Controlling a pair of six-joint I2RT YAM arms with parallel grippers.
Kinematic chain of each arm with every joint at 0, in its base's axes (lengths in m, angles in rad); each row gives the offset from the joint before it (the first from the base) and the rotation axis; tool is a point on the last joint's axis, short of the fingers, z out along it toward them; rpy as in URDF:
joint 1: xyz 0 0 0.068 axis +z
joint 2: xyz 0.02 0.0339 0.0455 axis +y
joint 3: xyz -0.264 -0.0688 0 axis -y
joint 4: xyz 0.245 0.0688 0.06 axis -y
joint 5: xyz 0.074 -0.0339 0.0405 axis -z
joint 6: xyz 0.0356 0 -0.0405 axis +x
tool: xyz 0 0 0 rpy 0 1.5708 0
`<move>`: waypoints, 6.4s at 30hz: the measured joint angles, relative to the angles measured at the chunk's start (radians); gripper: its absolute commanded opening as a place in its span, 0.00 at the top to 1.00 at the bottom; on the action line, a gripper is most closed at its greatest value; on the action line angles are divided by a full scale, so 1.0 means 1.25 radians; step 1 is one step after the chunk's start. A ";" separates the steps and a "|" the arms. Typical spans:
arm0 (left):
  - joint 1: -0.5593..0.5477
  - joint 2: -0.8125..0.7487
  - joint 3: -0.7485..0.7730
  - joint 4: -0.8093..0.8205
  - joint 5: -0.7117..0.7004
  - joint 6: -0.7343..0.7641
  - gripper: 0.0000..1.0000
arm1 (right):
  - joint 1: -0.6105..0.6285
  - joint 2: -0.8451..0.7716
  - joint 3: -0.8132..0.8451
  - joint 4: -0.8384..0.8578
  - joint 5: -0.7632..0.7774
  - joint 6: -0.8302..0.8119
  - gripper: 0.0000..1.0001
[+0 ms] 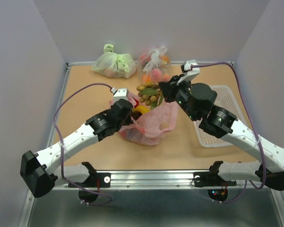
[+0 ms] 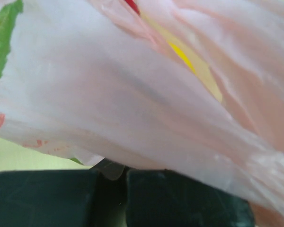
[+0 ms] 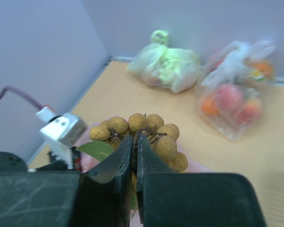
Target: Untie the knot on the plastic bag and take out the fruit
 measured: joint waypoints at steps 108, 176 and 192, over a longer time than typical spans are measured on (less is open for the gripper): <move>0.121 -0.117 -0.192 0.147 0.345 0.007 1.00 | 0.057 0.371 -0.230 -0.007 0.115 0.274 0.29; 0.185 -0.073 -0.166 0.128 0.272 0.001 1.00 | -0.219 -0.124 -0.263 0.036 0.295 -0.056 0.99; 0.185 -0.115 -0.167 0.128 0.346 0.033 1.00 | -0.738 -0.052 -0.352 0.039 0.108 0.004 0.99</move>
